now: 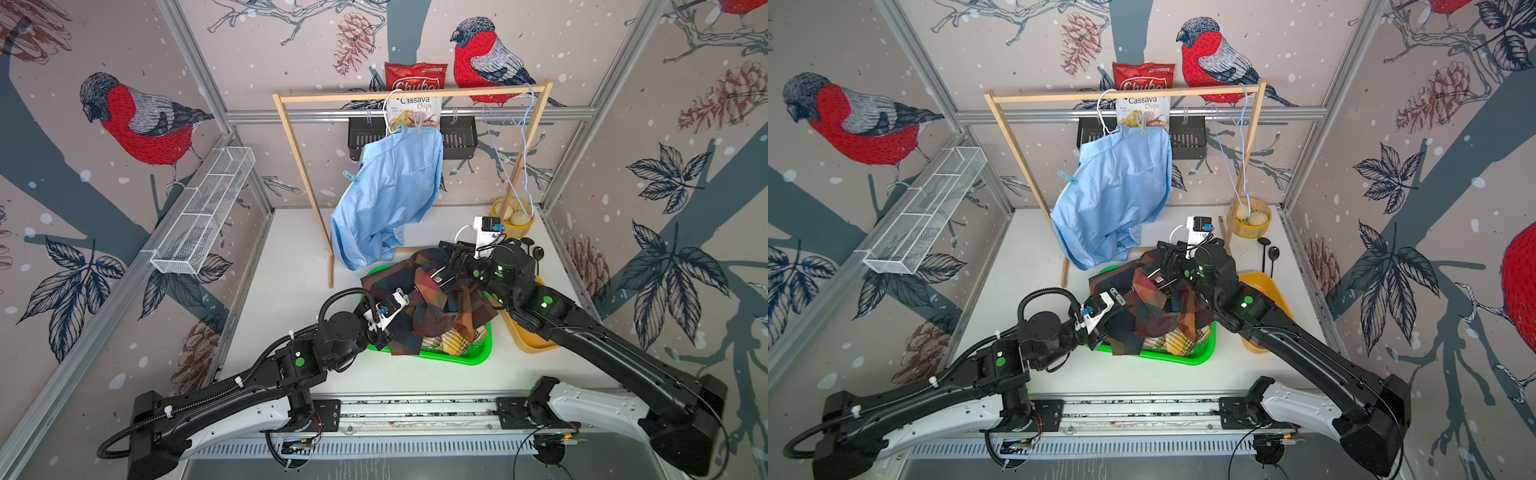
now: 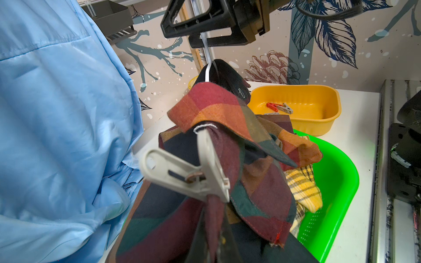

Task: Remove the clothespins securing long-sleeve shirts to the hanger
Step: Adjust the hanger.

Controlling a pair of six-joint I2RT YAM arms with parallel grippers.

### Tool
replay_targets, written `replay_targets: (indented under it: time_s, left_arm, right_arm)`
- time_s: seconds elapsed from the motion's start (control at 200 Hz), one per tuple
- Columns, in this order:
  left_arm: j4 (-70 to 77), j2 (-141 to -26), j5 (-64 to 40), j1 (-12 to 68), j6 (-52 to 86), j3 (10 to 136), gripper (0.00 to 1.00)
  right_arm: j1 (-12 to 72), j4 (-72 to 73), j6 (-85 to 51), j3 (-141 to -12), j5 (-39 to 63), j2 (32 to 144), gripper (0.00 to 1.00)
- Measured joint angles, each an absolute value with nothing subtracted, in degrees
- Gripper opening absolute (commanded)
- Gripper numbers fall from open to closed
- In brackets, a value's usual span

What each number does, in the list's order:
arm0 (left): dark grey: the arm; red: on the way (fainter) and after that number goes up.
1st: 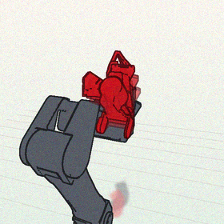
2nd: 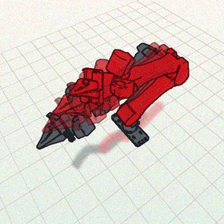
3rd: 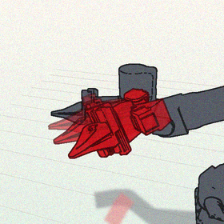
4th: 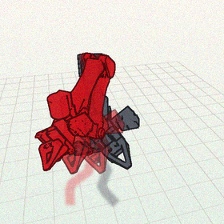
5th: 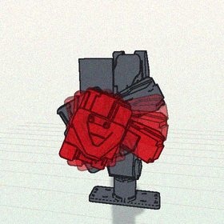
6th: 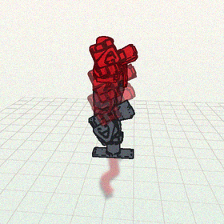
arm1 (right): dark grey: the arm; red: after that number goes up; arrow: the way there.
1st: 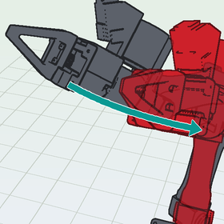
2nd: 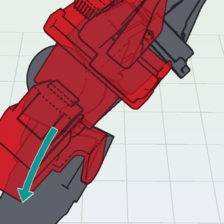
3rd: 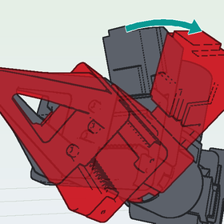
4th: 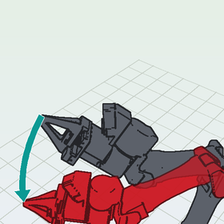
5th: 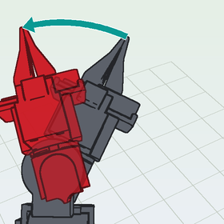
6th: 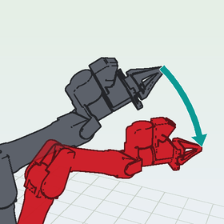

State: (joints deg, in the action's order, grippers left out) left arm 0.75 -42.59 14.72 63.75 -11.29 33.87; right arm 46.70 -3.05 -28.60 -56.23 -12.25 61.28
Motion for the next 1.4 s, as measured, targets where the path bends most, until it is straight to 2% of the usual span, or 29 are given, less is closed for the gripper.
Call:
replay_targets:
  time_s: [0.135, 0.29, 0.375, 0.656, 0.821, 0.916, 1.167, 1.282, 1.397]
  left_arm:
    - [0.78, -42.70, 13.85, 63.75, -10.81, 33.85, 0.00]
    - [1.26, -42.74, 13.74, 63.75, -10.48, 33.85, 0.00]
    - [1.37, -42.72, 13.74, 63.75, -10.37, 33.85, 0.10]
    - [0.40, -42.70, 12.93, 63.75, -9.50, 34.13, 0.59]
    - [-2.26, -41.71, 12.25, 63.75, -8.19, 35.70, 0.78]
    - [-4.21, -39.86, 12.23, 63.75, -7.27, 36.97, 0.84]
    - [-6.79, -36.34, 12.29, 62.92, -7.33, 41.39, 0.88]
    - [-6.90, -38.48, 9.91, 59.77, -7.49, 44.71, 0.86]
    - [-7.09, -42.37, 5.21, 57.14, -7.53, 47.75, 0.79]
  right_arm:
    - [46.74, -3.07, -28.42, -56.23, -11.49, 61.43, 0.19]
    - [46.70, -4.21, -26.72, -56.29, -12.86, 62.26, 0.08]
    - [46.57, -5.06, -26.22, -56.29, -13.30, 62.92, 0.05]
    - [46.11, -4.95, -25.91, -56.55, -13.76, 64.23, 0.01]
    - [45.74, -4.58, -25.89, -56.66, -13.78, 64.45, 0.00]
    - [45.58, -4.58, -25.89, -56.66, -13.78, 64.40, 0.00]
    - [45.43, -4.29, -25.85, -55.07, -13.34, 62.52, 0.00]
    - [45.43, -3.95, -25.85, -54.50, -13.28, 61.91, 0.00]
    - [45.43, -3.95, -25.82, -54.39, -13.10, 61.73, 0.00]
